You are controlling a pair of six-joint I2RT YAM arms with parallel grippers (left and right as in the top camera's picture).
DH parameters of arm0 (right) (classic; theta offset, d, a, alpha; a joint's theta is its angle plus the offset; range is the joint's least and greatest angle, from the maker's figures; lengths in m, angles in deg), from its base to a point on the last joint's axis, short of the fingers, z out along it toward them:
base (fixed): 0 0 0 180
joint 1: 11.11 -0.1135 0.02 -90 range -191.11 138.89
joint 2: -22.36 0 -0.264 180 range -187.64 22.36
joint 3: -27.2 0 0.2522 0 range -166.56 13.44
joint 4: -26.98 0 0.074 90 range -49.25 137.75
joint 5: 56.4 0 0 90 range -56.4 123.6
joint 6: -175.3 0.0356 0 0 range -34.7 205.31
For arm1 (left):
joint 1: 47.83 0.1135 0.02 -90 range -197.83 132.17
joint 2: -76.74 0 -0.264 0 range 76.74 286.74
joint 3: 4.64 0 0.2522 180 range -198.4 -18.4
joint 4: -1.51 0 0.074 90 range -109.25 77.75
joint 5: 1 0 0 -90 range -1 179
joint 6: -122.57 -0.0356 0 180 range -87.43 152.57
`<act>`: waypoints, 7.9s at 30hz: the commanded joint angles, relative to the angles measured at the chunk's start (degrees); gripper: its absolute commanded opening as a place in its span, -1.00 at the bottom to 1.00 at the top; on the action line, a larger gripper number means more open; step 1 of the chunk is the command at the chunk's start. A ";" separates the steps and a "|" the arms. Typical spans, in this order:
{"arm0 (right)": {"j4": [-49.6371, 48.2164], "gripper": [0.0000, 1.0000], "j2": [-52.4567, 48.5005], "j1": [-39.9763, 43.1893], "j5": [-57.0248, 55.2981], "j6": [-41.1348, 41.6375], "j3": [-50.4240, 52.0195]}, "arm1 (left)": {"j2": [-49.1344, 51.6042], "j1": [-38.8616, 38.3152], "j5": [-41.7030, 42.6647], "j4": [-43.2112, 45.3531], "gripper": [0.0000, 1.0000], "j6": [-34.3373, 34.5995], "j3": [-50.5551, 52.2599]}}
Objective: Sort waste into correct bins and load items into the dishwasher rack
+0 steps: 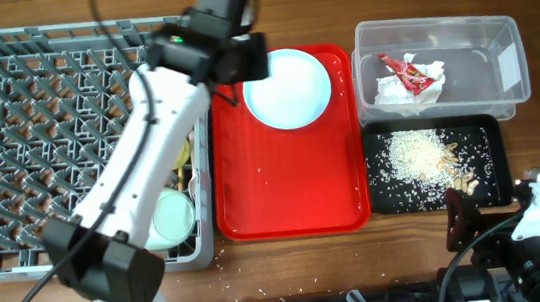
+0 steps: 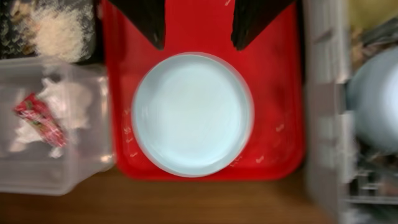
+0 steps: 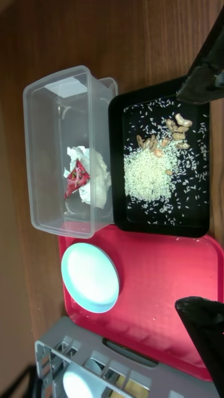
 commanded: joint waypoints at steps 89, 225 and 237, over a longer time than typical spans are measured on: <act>-0.20 0.99 0.42 0.17 0.50 0.76 -0.07 | 6.25 21.55 -60.24 28.57 -0.38 -50.05 10.25; -73.13 0.99 22.86 -6.62 4.26 -20.37 62.90 | -37.20 20.83 -37.00 18.27 1.00 -15.19 10.23; -73.13 0.99 22.86 -6.62 4.26 -20.37 62.90 | -69.11 21.77 -38.12 8.66 1.00 -15.61 25.57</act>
